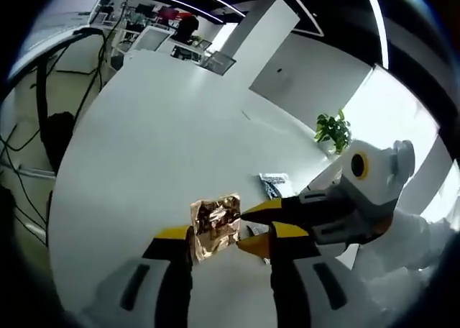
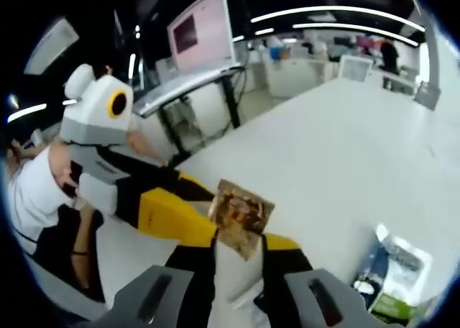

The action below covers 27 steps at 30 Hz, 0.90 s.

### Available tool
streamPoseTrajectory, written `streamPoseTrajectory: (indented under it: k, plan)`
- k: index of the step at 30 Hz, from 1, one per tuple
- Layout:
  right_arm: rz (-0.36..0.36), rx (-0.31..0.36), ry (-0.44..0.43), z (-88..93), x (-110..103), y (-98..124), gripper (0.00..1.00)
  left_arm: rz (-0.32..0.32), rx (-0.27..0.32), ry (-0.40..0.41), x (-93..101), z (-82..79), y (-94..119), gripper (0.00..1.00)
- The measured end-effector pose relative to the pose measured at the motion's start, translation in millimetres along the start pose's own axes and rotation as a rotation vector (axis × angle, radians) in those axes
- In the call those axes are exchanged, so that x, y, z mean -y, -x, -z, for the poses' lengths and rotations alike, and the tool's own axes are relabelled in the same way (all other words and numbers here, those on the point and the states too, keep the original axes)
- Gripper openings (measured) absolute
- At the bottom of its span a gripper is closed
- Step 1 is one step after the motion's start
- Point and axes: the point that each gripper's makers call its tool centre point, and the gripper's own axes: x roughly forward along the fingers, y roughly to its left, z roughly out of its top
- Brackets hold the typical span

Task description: Arrange the skincare products in the storage area until every visible bottle or jar stands upright without overlapping.

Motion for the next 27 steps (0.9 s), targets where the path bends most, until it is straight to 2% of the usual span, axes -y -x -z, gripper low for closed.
streamPoseTrajectory:
  k: [12,27]
  plan:
    - [0.031,0.005,-0.012,-1.6,17,0,0.15,0.012,-0.019,-0.019,5.2,-3.8,-12,0.37]
    - [0.073,0.012,-0.027,-5.7,38,6,0.15,0.023,-0.027,-0.041,9.7,-18.6,-34,0.37]
